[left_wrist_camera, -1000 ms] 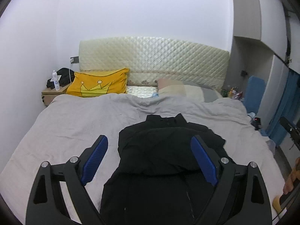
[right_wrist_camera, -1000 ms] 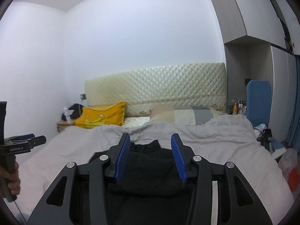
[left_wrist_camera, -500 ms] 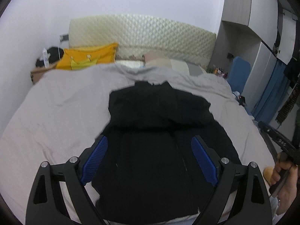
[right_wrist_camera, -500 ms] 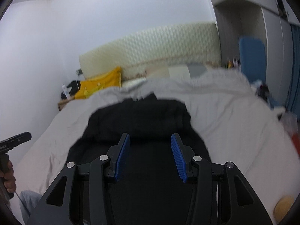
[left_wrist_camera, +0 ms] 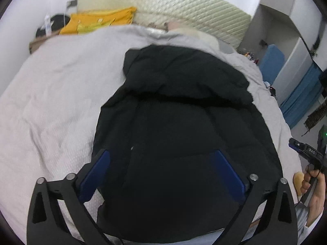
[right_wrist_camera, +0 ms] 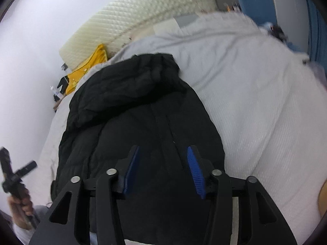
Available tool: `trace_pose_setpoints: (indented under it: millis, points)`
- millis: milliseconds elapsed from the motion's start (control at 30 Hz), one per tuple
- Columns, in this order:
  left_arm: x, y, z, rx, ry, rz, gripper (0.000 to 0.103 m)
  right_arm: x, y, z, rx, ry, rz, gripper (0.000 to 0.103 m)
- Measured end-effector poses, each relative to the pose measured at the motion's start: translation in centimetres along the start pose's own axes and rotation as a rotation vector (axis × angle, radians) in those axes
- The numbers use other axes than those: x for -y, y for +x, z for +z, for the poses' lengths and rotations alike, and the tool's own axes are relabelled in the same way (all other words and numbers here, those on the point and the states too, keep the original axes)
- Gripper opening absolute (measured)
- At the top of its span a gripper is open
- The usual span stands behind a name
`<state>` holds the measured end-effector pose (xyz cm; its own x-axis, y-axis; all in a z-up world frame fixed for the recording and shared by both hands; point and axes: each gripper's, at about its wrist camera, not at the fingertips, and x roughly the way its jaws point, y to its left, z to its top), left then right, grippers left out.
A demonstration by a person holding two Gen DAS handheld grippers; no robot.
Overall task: Fold large clothes
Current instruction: 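Grasp the jacket hem with both tools, one at each side, then lift the hem with both tools and fold it toward the collar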
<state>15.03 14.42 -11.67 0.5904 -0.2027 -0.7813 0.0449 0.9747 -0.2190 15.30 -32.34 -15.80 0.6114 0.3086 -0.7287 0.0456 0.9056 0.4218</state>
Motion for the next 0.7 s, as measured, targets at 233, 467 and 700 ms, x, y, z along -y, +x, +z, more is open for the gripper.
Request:
trace_pose_setpoints:
  millis: [233,467,700]
  points:
    - [-5.0,2.8,-0.9,-0.087,-0.176,-0.004,0.103,3.7,1.8,-0.1,-0.075,0.144,0.029,0.061]
    - [-10.9,6.3,-2.7,-0.22,-0.441,-0.009,0.103,7.1,3.8,-1.1,-0.151,0.28,-0.005,0.075]
    - [-11.0,9.0,-4.1,-0.309,-0.491,-0.069,0.103,10.2,6.1,-2.4,-0.246,0.454,0.059,0.075]
